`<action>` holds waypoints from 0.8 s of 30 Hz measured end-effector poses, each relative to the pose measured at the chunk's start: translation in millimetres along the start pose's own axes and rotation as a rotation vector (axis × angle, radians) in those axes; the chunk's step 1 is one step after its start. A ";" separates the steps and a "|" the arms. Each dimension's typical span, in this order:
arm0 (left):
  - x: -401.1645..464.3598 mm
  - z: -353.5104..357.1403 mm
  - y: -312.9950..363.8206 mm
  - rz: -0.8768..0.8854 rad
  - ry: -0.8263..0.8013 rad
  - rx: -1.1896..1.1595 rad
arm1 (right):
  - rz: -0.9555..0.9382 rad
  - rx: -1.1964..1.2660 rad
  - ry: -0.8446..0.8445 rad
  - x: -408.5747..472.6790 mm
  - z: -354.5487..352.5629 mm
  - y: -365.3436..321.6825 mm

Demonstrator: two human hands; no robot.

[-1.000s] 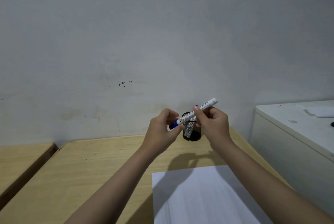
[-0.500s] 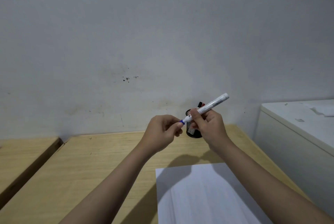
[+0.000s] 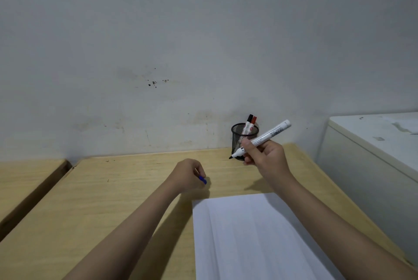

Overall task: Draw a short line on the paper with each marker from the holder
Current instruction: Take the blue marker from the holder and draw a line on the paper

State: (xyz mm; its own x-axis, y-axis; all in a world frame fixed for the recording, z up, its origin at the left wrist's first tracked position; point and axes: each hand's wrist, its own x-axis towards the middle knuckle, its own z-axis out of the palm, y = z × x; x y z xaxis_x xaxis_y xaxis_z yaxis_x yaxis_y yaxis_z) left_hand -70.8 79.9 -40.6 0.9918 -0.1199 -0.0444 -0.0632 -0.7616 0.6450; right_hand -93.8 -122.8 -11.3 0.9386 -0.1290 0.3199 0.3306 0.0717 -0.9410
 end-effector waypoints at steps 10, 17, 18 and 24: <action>6.1 14.3 -22.9 -0.110 -0.052 -0.148 | 0.054 -0.011 -0.045 -11.0 9.5 14.9; -43.2 10.0 -40.2 -0.058 0.086 -0.277 | 0.158 -0.001 -0.090 -21.7 36.5 28.6; -50.4 11.7 -41.6 -0.053 0.074 -0.224 | 0.200 -0.003 -0.109 -24.4 43.0 33.4; -62.2 24.1 -56.6 0.048 0.104 0.119 | 0.368 -0.014 -0.154 -35.7 71.9 67.1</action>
State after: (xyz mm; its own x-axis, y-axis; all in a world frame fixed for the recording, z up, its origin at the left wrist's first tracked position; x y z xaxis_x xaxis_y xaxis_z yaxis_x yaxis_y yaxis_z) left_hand -131.6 115.1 -92.7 0.9931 -0.0959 0.0676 -0.1173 -0.8273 0.5494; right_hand -98.0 -42.3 -77.9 0.9982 0.0532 -0.0271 -0.0309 0.0720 -0.9969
